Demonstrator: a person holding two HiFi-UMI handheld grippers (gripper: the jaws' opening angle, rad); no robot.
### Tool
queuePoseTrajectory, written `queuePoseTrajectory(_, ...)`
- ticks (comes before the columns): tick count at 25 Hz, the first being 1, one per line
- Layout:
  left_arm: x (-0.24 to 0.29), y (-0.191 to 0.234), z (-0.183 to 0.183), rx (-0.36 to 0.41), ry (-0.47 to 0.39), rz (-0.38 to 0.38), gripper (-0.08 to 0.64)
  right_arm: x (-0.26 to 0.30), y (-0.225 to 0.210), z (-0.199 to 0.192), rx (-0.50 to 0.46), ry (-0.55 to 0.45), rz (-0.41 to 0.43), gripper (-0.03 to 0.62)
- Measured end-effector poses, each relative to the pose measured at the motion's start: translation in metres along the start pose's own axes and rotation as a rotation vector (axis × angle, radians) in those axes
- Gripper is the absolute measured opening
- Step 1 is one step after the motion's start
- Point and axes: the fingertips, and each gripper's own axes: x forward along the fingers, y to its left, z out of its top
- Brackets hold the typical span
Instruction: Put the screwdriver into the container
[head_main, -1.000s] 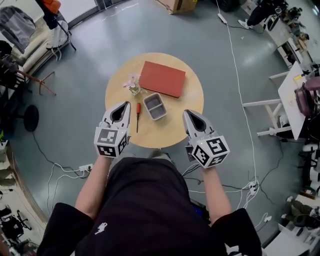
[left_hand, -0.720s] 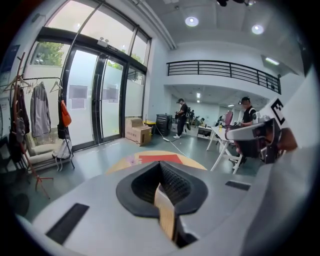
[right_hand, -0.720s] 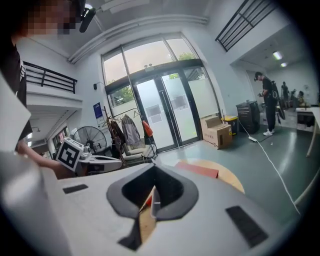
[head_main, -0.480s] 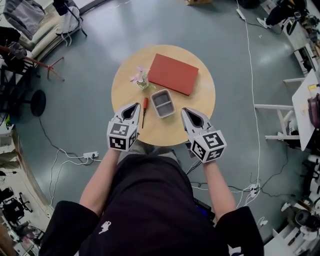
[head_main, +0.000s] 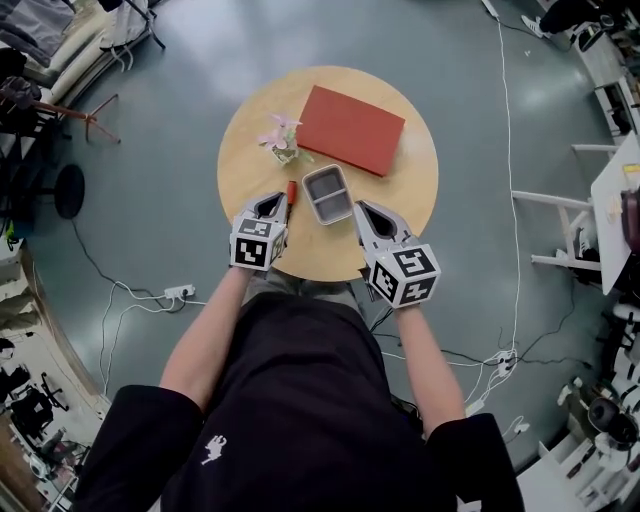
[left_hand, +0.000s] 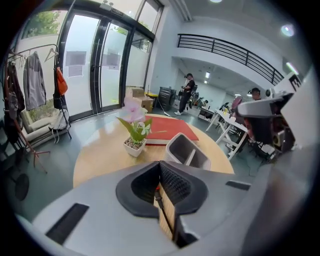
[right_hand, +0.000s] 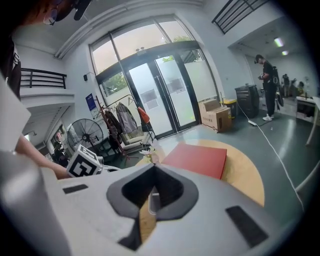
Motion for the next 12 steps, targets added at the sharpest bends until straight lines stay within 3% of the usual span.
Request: queuePoseTrajectory(12, 0.055, 0.003, -0.035, -0.077, 0.159, -0.015, 0.187, 0.001, -0.012, -0.020, 0.040, 0.043, -0.034, 0.002)
